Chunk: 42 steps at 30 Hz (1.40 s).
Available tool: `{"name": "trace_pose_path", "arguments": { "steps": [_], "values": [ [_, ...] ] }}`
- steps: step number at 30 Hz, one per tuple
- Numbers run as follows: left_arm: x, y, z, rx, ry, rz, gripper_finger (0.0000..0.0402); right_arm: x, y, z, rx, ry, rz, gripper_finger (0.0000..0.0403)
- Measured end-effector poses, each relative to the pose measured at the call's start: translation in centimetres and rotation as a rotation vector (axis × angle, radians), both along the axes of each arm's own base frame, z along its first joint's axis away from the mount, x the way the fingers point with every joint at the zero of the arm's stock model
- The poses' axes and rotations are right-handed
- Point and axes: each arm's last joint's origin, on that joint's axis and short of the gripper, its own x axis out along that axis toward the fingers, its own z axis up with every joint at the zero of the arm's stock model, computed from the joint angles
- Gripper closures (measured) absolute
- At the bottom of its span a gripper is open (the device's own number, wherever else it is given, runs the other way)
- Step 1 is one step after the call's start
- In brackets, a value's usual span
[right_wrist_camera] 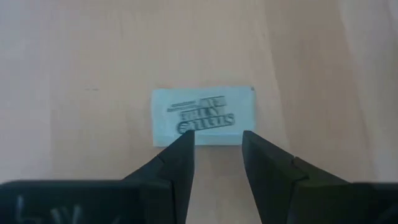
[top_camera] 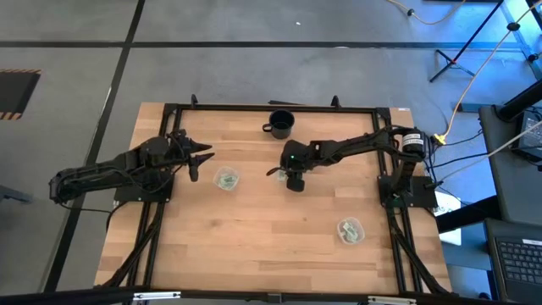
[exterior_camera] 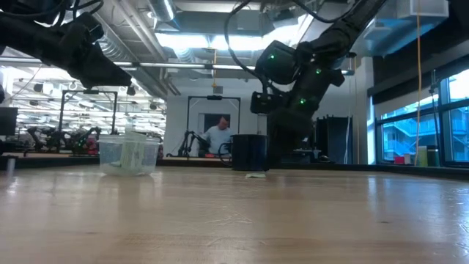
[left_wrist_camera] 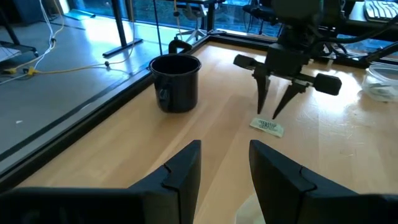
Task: Pick and place items into bin
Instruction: Put the white stevia packet into the bottom transparent bin
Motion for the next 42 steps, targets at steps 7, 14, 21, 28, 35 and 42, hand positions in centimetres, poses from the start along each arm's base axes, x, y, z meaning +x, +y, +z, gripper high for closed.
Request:
{"name": "trace_pose_path", "arguments": {
  "steps": [7, 14, 21, 28, 35, 42],
  "values": [
    [0.0, 0.0, 0.0, 0.001, 0.000, 0.000, 0.0272, 0.0, 0.1, -0.2, 0.051, 0.000, 0.010, 0.0265],
    [0.0, 0.0, 0.0, 0.001, 0.000, 0.000, 0.0272, 0.0, 0.2, -0.3, 0.052, -0.007, 0.012, 0.0265],
    [0.0, 0.0, 0.0, 0.000, 0.002, 0.000, 0.0272, 0.0, 0.2, -0.8, 0.054, -0.001, 0.009, 0.0265],
    [0.0, 0.0, 0.0, -0.001, 0.005, 0.000, 0.0272, 0.4, 0.1, -2.5, 0.074, 0.019, -0.018, 0.0265],
    [0.0, 0.0, -0.1, -0.002, 0.005, 0.000, 0.0272, 0.4, 0.0, -2.9, 0.073, 0.038, -0.020, 0.0294],
    [0.0, 0.0, -0.1, -0.003, 0.005, 0.000, 0.0272, 0.5, 0.0, -2.9, 0.068, 0.042, -0.019, 0.0344]
  ]
}}
